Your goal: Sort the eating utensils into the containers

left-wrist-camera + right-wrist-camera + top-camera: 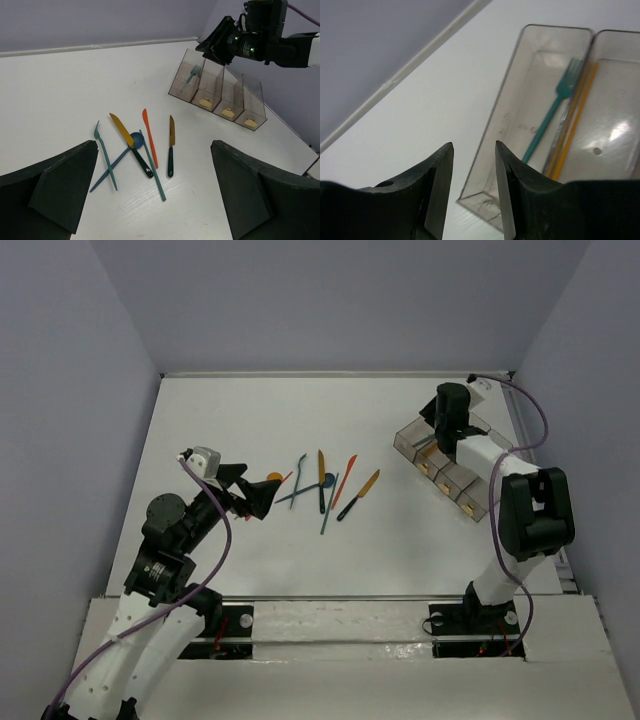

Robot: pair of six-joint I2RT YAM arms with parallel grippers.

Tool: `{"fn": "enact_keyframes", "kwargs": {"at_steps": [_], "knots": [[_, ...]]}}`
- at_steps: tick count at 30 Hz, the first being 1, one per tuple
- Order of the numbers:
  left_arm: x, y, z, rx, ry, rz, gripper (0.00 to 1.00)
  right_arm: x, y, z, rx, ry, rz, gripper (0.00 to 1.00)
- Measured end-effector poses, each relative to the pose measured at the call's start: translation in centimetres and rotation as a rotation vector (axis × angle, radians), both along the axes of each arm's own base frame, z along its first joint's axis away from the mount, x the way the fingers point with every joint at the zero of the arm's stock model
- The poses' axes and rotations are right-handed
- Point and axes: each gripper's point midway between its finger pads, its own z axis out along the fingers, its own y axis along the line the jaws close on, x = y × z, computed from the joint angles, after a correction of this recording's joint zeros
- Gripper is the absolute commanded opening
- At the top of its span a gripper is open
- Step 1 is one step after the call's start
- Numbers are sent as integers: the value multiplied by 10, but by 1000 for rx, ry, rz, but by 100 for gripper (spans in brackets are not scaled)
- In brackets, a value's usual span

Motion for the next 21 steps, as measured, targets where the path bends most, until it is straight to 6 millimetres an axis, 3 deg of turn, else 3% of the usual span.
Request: {"fn": "enact_keyframes", "kwargs": {"at_steps": [3,6,9,12,14,18,21], "knots": [[1,2,0,-1,0,11,99,-9,53,20,-35,-33,136,43],[4,8,0,-3,4,55,99,-26,127,29,-71,-45,308,41],[13,31,1,-16,24,198,99,-57,211,29,-93,-42,511,39],[21,65,5,-62,46,392,99,-87,270,23,-113,-23,648,38],[21,85,9,-99,48,504,99,-100,302,18,-128,-9,716,38],[19,101,15,-136,42,587,99,-120,361,-7,-175,54,825,37],[19,101,15,-136,45,587,99,-121,381,-28,-199,95,848,37]]}}
